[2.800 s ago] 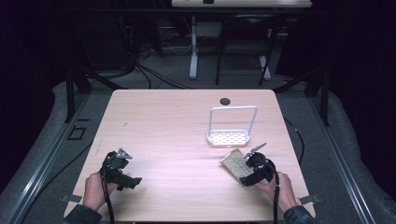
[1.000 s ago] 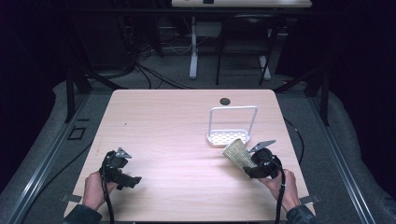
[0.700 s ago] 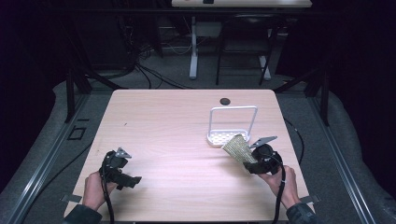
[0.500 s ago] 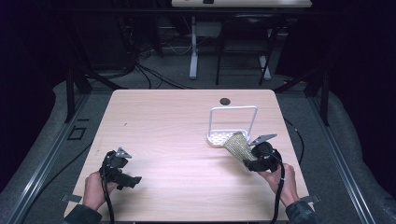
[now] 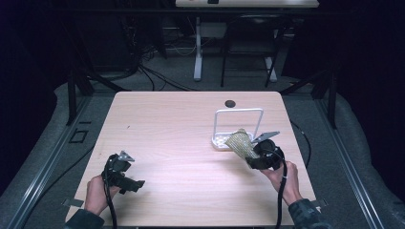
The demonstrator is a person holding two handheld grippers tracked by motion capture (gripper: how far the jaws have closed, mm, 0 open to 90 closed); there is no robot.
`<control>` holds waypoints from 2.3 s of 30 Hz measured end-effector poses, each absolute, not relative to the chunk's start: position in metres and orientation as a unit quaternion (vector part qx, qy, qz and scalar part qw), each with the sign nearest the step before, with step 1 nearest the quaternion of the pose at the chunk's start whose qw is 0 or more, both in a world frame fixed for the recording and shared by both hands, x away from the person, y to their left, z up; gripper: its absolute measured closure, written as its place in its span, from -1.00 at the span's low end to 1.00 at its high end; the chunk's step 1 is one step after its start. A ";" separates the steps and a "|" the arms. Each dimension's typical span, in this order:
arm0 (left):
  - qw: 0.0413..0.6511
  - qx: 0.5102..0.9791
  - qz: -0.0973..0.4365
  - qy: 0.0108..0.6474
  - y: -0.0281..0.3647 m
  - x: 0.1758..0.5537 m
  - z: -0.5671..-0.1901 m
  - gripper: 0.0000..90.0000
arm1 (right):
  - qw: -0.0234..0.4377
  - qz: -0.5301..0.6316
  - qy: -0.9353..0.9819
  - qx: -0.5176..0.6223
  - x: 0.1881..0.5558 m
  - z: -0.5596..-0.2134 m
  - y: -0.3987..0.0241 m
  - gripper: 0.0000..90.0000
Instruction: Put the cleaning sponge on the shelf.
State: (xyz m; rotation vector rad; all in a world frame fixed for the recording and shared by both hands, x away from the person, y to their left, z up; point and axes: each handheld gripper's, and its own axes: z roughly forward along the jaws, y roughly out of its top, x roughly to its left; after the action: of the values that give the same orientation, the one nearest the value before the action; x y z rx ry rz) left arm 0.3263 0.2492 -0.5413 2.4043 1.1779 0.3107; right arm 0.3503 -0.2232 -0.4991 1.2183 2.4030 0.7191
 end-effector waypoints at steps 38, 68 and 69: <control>0.221 0.871 0.110 0.424 0.249 0.326 -0.541 -0.91 | 0.187 0.260 0.834 0.450 0.388 -0.502 -0.208 0.09; 0.223 0.873 0.104 0.421 0.248 0.328 -0.542 -0.91 | 0.184 0.237 0.831 0.468 0.418 -0.521 -0.190 0.07; 0.223 0.873 0.104 0.421 0.248 0.328 -0.542 -0.91 | 0.184 0.237 0.831 0.468 0.418 -0.521 -0.190 0.07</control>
State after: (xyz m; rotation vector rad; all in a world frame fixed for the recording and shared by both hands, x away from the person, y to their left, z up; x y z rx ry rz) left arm 0.3275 0.2476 -0.5425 2.4108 1.1639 0.2883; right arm 0.4185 -0.1898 -0.5215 1.3199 2.3426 0.6685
